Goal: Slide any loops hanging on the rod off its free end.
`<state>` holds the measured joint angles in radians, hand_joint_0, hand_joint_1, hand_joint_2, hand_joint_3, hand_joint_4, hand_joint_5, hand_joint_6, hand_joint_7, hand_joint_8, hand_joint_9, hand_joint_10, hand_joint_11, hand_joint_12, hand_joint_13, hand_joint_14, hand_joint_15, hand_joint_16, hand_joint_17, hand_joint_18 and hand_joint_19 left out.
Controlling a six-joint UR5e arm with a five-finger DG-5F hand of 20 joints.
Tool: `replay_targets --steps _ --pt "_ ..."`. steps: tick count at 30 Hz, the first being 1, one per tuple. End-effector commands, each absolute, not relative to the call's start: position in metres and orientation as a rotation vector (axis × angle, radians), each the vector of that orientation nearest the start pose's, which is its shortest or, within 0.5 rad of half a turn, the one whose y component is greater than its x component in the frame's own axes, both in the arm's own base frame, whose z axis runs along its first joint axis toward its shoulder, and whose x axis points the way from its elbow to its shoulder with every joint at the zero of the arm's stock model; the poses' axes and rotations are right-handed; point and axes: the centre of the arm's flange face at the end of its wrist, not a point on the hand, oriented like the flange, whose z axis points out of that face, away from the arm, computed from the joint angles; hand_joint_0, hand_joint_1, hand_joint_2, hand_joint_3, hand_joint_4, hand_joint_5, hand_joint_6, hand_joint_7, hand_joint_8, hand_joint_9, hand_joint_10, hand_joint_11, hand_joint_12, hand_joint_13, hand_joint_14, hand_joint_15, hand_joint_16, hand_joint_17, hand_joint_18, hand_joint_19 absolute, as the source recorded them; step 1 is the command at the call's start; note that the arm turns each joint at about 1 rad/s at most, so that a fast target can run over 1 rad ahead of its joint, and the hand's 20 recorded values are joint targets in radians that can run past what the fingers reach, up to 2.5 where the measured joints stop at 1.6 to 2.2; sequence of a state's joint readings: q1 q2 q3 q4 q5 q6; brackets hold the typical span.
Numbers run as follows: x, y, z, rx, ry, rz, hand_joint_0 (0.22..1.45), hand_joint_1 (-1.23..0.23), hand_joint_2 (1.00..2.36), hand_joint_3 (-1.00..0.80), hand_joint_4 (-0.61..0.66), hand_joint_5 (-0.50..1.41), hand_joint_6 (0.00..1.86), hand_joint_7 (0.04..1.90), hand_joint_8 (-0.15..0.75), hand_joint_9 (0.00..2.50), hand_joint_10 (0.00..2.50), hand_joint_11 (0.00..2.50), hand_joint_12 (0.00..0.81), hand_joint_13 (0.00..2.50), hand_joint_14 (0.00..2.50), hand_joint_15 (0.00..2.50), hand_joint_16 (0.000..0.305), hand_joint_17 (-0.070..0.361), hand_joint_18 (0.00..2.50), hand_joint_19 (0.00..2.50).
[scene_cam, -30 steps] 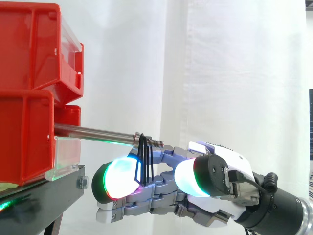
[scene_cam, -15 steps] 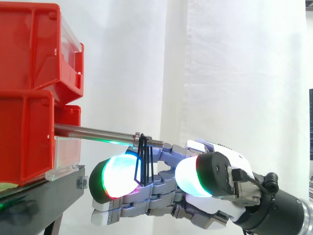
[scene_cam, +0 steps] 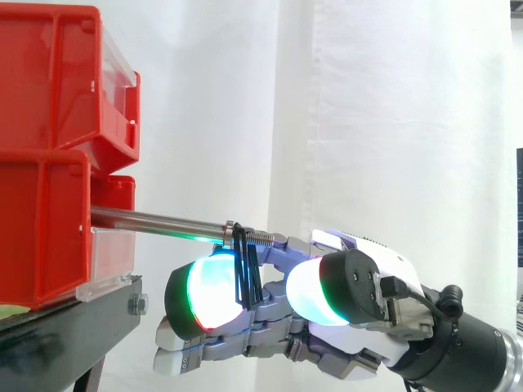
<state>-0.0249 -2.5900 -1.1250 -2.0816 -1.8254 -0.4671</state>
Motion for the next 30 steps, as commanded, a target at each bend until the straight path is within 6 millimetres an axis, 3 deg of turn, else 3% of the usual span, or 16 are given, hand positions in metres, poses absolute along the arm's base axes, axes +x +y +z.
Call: replay_targets --steps 1,10,12,16,30 --pt "0.8203 -0.1295 0.1302 0.404 1.094 1.098 0.60 -0.64 1.00 -0.43 0.23 -0.11 0.58 1.15 0.278 0.67 0.00 0.03 0.278 0.63 0.00 0.08 0.026 0.059 0.42 0.14" --pt "0.8203 -0.1293 0.1302 0.402 1.095 1.098 0.60 -0.61 1.01 -0.42 0.21 -0.11 0.66 1.07 0.281 0.69 0.00 0.04 0.280 0.63 0.00 0.09 0.026 0.059 0.43 0.14" --pt "0.8203 -0.1293 0.1302 0.402 1.095 1.098 0.61 -0.60 1.01 -0.41 0.20 -0.12 0.73 0.98 0.281 0.69 0.00 0.05 0.279 0.63 0.00 0.09 0.026 0.058 0.43 0.15" --pt "0.8196 -0.1317 0.1295 0.405 1.099 1.096 0.61 -0.60 1.01 -0.34 0.16 -0.14 0.79 1.00 0.287 0.70 0.00 0.08 0.280 0.64 0.00 0.10 0.026 0.058 0.43 0.14" --pt "0.8188 -0.1338 0.1290 0.403 1.100 1.095 0.61 -0.63 1.01 -0.17 0.18 -0.16 0.93 0.90 0.323 0.73 0.00 0.18 0.310 0.68 0.00 0.12 0.031 0.070 0.51 0.13"
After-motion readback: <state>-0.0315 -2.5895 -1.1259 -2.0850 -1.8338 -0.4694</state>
